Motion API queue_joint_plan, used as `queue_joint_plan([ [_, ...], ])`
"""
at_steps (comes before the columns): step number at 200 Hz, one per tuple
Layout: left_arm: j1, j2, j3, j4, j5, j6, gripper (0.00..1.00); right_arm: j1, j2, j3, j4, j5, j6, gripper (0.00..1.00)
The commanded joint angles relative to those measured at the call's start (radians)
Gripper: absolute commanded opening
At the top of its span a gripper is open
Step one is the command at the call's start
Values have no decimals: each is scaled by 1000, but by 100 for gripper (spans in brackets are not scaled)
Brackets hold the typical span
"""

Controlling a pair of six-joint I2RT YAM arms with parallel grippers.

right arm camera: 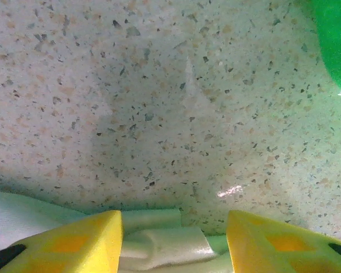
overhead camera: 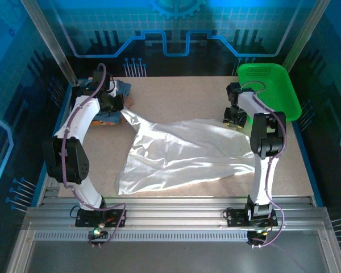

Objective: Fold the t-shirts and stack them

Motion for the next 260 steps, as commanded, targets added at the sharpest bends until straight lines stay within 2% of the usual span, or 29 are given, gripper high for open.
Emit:
queue_joint_plan([
  [1,9,4,0,12,10,4,0,5,39,-7,-23,23,28,50],
  [41,9,5,5,11,9,4,0,7,65,1,-26,12,37,40],
  [60,10,2,2,9,6,5,0,7,64,-7,-22,10,47,31],
  [79,11,0,0,9,5,6,0,4,53,-8,-11,15,55,16],
  [128,12,-2,5,17,12,-1,0,-4,-30,23,20,111,20,1],
  [206,12,10,18,20,15,-1,0,5,-79,29,99,225,-126,0],
  [223,12,15,21,20,23,-2,0,7,-72,36,125,240,-176,4],
  [245,12,21,25,20,26,-2,0,-1,-25,85,82,233,-188,6],
  [260,12,19,23,20,23,0,0,7,-31,66,120,186,-214,6],
])
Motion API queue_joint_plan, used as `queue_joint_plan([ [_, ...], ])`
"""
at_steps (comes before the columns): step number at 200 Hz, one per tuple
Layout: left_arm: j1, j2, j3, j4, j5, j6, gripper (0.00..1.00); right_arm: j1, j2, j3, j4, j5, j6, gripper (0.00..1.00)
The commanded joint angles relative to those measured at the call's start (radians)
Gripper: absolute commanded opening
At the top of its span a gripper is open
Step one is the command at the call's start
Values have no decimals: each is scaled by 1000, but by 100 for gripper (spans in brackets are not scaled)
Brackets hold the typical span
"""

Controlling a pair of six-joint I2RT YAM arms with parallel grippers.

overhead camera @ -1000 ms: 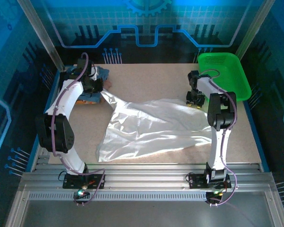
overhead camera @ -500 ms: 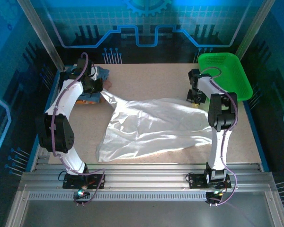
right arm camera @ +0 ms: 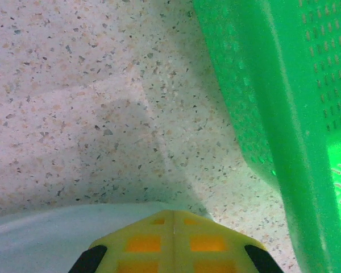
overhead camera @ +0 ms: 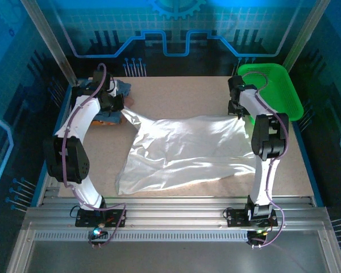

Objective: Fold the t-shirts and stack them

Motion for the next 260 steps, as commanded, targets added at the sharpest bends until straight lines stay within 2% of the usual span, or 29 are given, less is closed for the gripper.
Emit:
queue_joint_plan([
  [1,11,9,23,9,18,3,0,7,6,18,33,-14,-61,6],
  [23,11,3,20,8,13,11,0,40,-48,-52,126,-74,-88,6],
  [36,11,-1,17,3,8,13,0,64,-71,-83,140,-131,-97,6],
  [45,11,-4,13,2,8,13,0,88,-81,-103,126,-126,-101,6],
  [74,13,-18,-10,8,13,10,0,117,-95,-180,28,-130,-2,5],
  [109,14,-26,-29,11,11,10,0,122,-165,-342,36,-211,85,6],
  [116,14,-27,-32,12,13,9,0,121,-171,-352,34,-217,81,9],
  [130,16,-26,-35,14,14,9,0,113,-178,-346,23,-216,68,23],
  [144,16,-22,-31,12,19,9,0,97,-203,-330,28,-230,64,43],
  [164,16,-23,-24,12,23,6,0,62,-250,-293,31,-266,55,51],
  [212,16,-29,-31,13,26,10,0,-17,-206,-177,-46,-299,57,51],
  [260,17,-34,-41,17,28,6,0,-30,-172,-238,4,-403,62,46],
])
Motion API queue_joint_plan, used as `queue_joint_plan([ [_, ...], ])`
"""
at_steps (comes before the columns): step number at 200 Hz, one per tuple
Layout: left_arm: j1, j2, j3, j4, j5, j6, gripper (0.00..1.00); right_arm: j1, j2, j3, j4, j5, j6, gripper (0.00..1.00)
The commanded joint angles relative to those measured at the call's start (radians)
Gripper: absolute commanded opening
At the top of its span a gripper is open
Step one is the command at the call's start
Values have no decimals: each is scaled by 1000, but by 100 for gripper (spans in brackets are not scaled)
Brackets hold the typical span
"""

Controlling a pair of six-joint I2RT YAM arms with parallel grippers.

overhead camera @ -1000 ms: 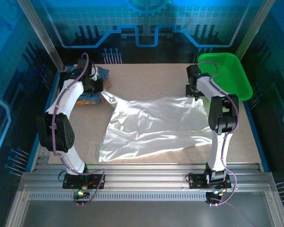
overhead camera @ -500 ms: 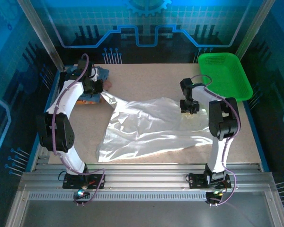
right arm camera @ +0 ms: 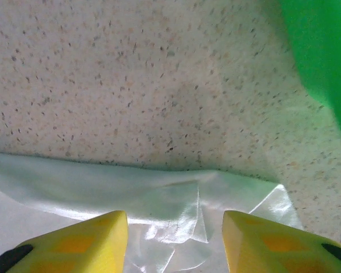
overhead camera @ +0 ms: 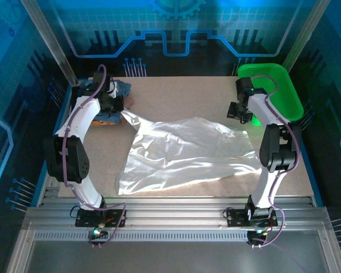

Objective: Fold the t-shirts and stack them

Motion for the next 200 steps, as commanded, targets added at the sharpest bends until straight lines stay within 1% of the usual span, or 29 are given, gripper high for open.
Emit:
queue_joint_plan([
  [1,12,-33,-18,8,24,5,0,-1,27,-39,-5,-91,7,46],
  [39,13,-34,-22,10,22,4,0,7,14,-125,57,-139,-13,41],
  [72,14,-34,-27,10,22,1,0,10,25,-160,71,-106,-23,40],
  [144,13,-37,-28,8,19,-2,0,33,72,-126,62,-18,-89,42],
  [179,13,-38,-34,10,18,-5,0,36,93,-120,66,-7,-111,42],
  [200,13,-40,-34,10,18,-5,0,38,100,-111,70,2,-115,38],
])
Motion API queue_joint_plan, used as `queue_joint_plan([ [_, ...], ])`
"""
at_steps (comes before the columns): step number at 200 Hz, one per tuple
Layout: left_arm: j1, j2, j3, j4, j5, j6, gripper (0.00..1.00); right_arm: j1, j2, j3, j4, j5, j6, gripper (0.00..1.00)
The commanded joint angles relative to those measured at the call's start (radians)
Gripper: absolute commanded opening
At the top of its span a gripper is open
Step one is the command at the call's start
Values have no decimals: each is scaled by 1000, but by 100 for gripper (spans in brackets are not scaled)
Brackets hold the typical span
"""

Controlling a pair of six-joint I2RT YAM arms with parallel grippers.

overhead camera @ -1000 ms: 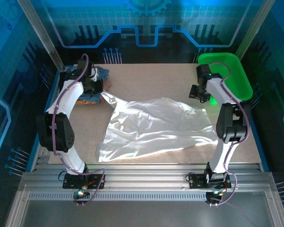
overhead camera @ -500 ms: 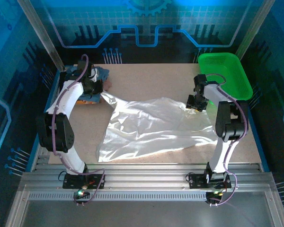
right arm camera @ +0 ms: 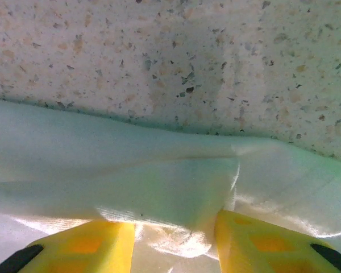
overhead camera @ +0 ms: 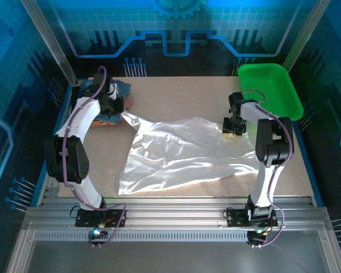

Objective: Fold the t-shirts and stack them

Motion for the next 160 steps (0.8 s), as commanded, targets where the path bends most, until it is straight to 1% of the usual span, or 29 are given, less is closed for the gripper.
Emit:
queue_joint_plan([
  [1,11,-38,-13,5,18,-3,0,10,25,36,-2,24,-23,38],
  [7,11,-40,-13,5,17,-3,0,10,27,40,-3,29,-22,35],
  [33,11,-42,-8,2,13,-1,0,11,26,55,-4,46,-23,15],
  [43,11,-41,-5,0,14,0,0,14,20,58,-2,55,-24,11],
  [68,11,-42,1,-3,13,2,0,18,-8,72,-11,91,-34,7],
  [88,11,-41,7,-4,14,2,0,18,-26,95,-33,127,-55,7],
  [105,12,-37,15,-6,14,6,0,17,-30,133,-62,164,-74,2],
  [160,11,-17,66,-16,20,9,0,18,21,293,-109,264,-137,0],
])
